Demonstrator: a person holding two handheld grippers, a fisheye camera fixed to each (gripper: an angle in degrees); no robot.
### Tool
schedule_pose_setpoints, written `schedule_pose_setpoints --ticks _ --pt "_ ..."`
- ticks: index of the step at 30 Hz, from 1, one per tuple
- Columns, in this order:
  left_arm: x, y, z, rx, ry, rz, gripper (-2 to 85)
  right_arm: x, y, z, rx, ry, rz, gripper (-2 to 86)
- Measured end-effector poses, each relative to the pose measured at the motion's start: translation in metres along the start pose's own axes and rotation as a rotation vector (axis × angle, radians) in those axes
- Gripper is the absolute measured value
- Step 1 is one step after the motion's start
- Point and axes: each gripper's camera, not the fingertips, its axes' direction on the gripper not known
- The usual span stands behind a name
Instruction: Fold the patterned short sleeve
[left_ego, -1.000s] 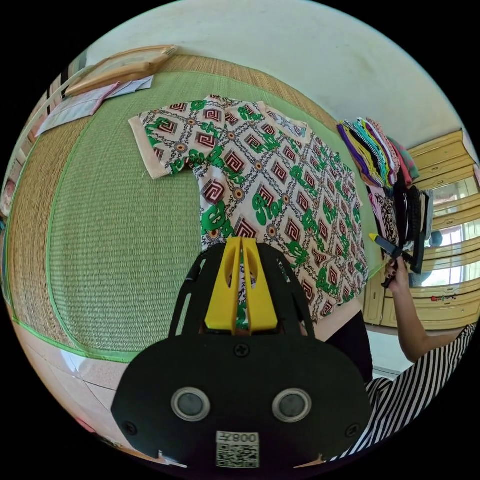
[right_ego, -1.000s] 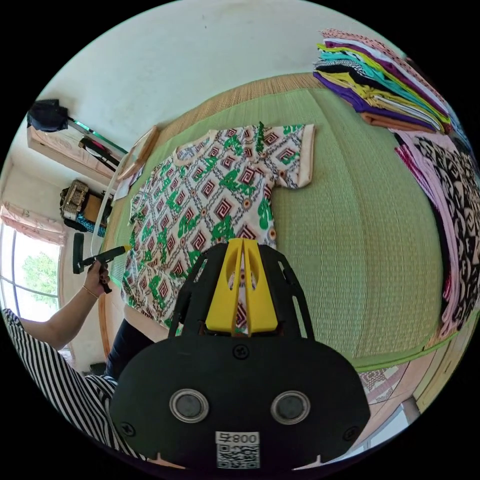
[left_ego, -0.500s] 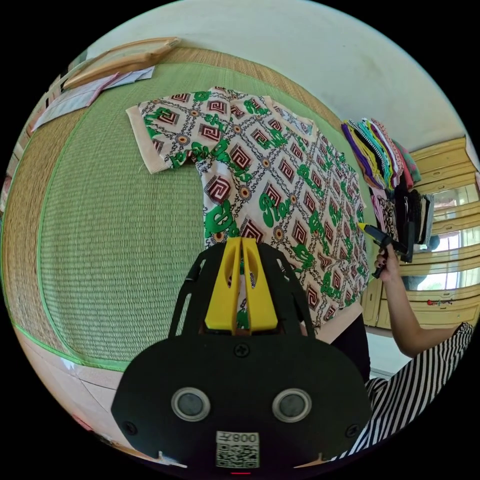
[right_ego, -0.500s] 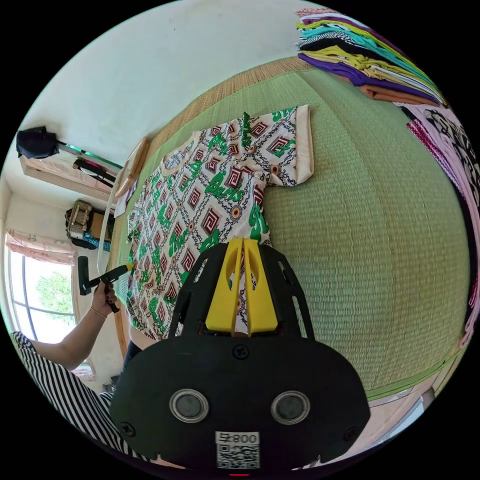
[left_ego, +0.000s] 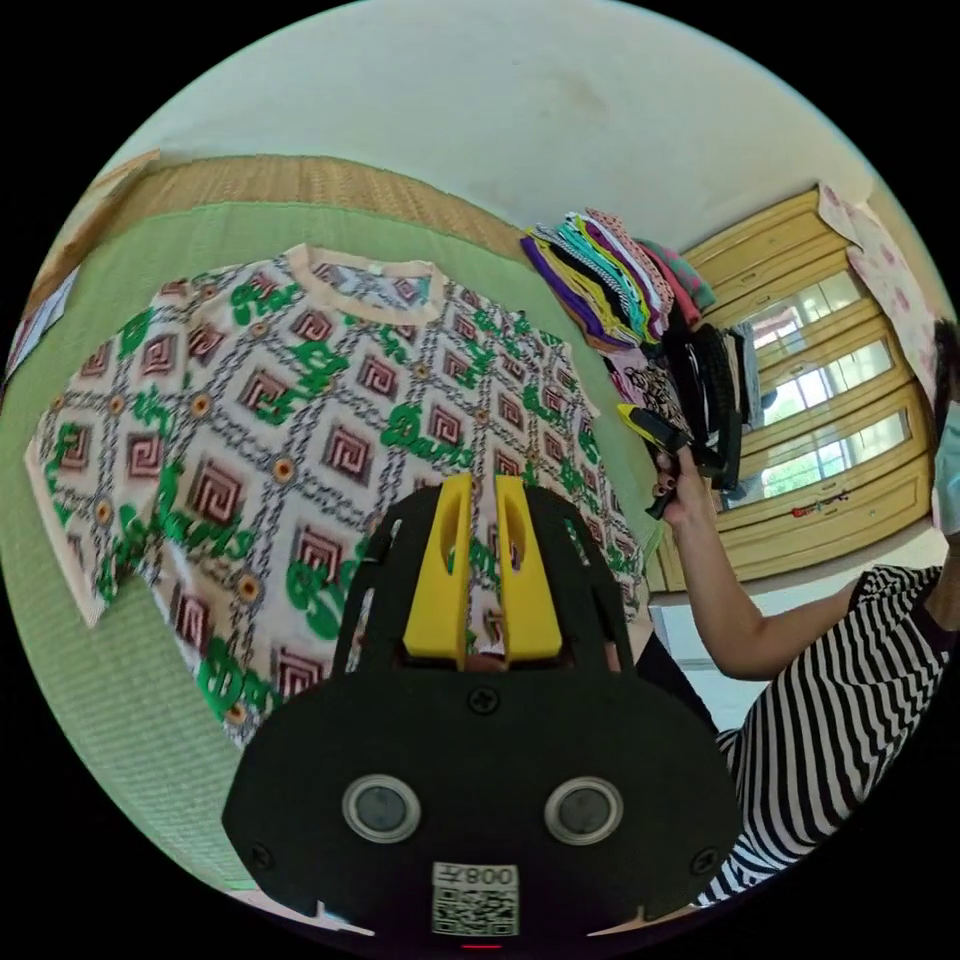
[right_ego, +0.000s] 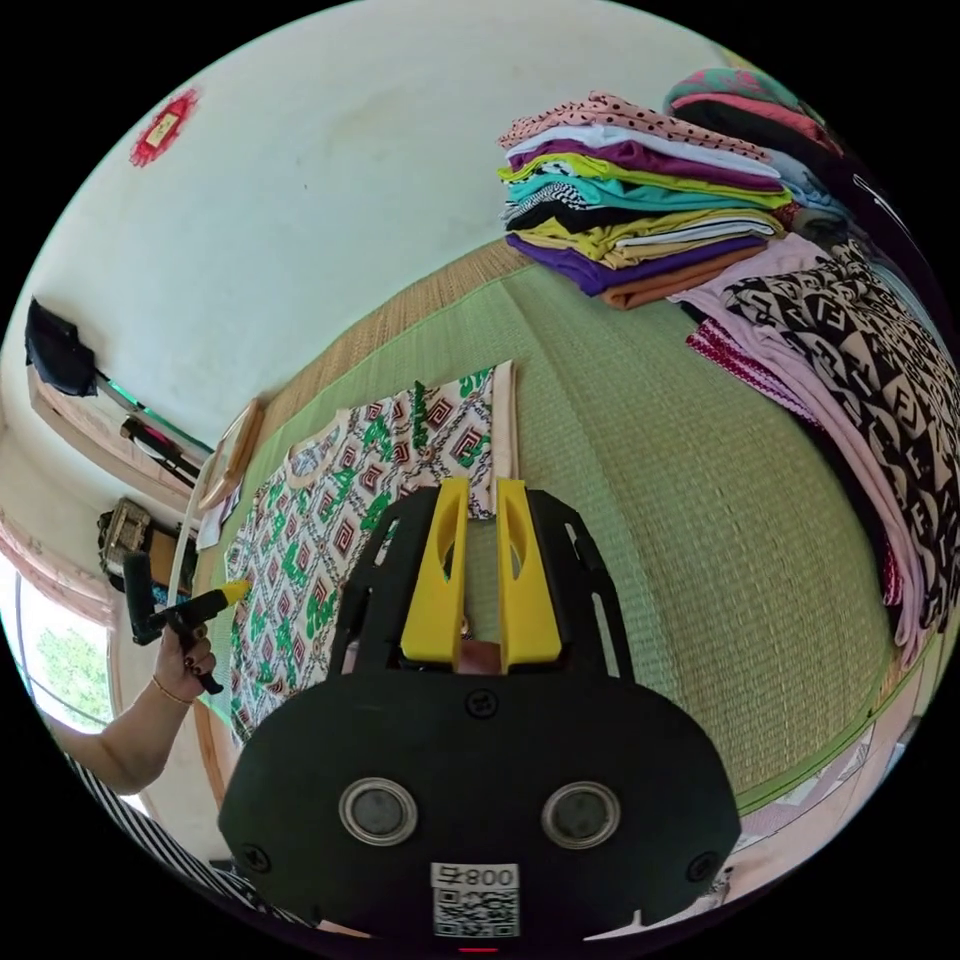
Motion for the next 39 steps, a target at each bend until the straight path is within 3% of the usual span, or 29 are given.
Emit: schedule_pose_setpoints --ticks 8,19,28,39 --pt "0.101 -0.160 0.110 -0.111 0.086 0.253 6.3 -0.008 0.013 0.046 -0.070 0.093 -0.002 6.0" --pt "0.219 -0.340 0.242 -0.200 0.005 0.443 7.5 -0.011 0.015 0.054 -0.061 0.067 -0.018 4.1" --pt "0.268 -0.406 0.302 -0.240 -0.240 0.523 3.4 -0.010 0.012 0.063 -0.057 0.062 -0.010 2.3" --pt "0.250 -0.444 0.279 -0.142 -0.116 0.468 0.8 0.006 0.005 0.068 -0.042 0.007 -0.008 1.4"
